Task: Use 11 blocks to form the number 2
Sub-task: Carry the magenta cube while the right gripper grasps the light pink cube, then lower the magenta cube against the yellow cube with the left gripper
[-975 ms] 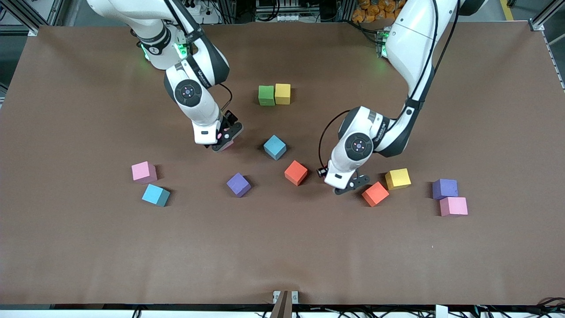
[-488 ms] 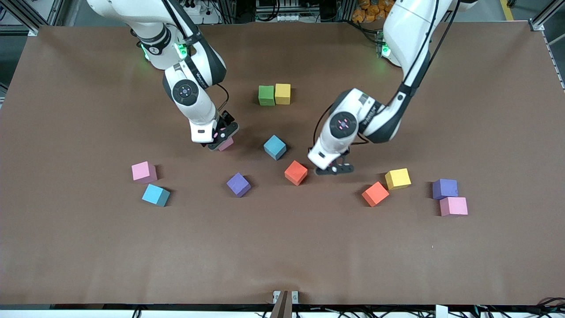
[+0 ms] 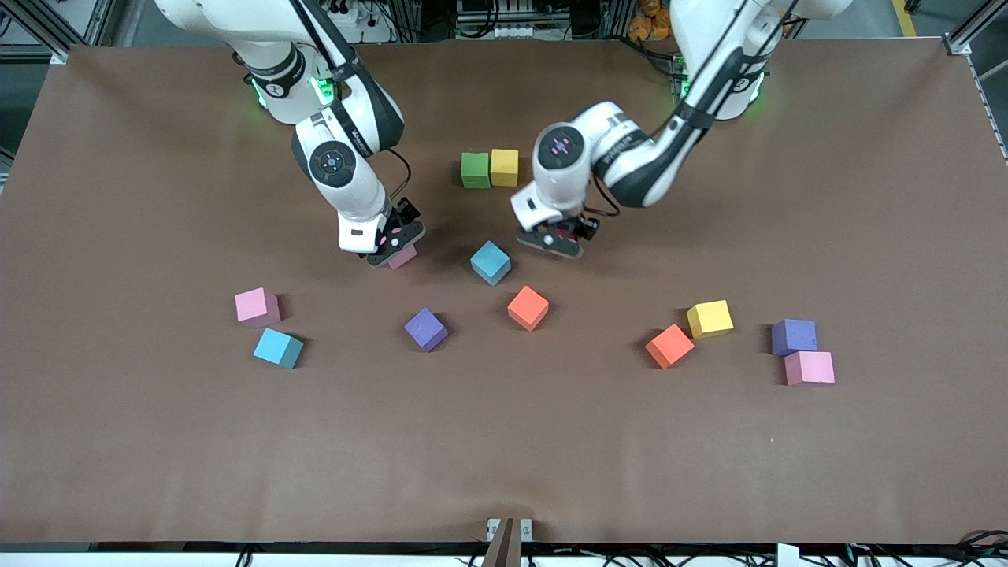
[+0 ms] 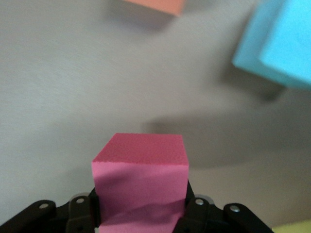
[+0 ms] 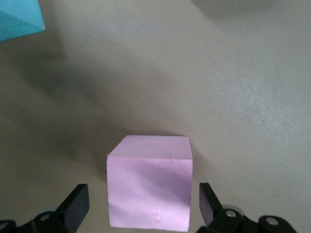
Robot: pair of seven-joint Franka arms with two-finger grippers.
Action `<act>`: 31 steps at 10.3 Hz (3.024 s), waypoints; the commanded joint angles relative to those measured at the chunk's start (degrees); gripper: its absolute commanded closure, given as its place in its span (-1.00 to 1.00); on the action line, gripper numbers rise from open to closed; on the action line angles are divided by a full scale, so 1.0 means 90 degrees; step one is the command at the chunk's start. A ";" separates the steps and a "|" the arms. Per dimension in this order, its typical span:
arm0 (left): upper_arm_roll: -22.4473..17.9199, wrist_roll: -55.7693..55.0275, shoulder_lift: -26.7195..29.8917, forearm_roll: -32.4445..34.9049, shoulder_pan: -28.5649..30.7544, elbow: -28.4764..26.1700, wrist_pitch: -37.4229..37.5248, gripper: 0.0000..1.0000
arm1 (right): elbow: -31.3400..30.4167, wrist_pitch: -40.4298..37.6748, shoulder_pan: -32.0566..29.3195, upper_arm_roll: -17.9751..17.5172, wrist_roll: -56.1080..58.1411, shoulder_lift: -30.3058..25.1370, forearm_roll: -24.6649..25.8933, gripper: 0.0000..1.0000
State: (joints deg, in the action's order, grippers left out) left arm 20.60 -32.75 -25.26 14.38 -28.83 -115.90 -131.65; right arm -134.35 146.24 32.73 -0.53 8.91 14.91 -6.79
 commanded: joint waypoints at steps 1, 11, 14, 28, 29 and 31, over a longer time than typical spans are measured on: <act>0.0560 0.0142 0.0200 0.0705 0.0137 -0.0491 -0.0059 0.26 | -0.0033 0.0410 0.0035 -0.0020 -0.0306 0.0227 -0.0017 -1.00; 0.1949 0.2436 0.0375 0.1303 0.1026 -0.1419 -0.0772 0.30 | -0.0004 0.0461 0.0036 -0.0010 -0.0531 0.0316 -0.0017 1.00; 0.2047 0.2925 0.0366 0.1576 0.1036 -0.1624 -0.1035 0.30 | 0.0045 0.0451 0.0190 -0.0010 -0.1154 0.0218 -0.0017 1.00; 0.2486 0.3823 0.0151 0.1938 0.0977 -0.2025 -0.1632 0.32 | 0.0407 0.0373 0.0368 -0.0010 -0.1850 0.0228 -0.0017 1.00; 0.2486 0.3921 0.0103 0.1938 0.0977 -0.1986 -0.1632 0.32 | 0.0407 0.0373 0.0368 -0.0010 -0.1850 0.0228 -0.0017 1.00; 0.2476 0.3932 -0.0015 0.1938 0.0968 -0.1889 -0.1632 0.32 | 0.0407 0.0373 0.0368 -0.0010 -0.1850 0.0218 -0.0017 1.00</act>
State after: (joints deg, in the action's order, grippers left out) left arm 42.50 1.70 -24.35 30.49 -20.72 -133.56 -145.51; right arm -130.73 150.23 35.66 -0.86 -6.57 17.67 -6.79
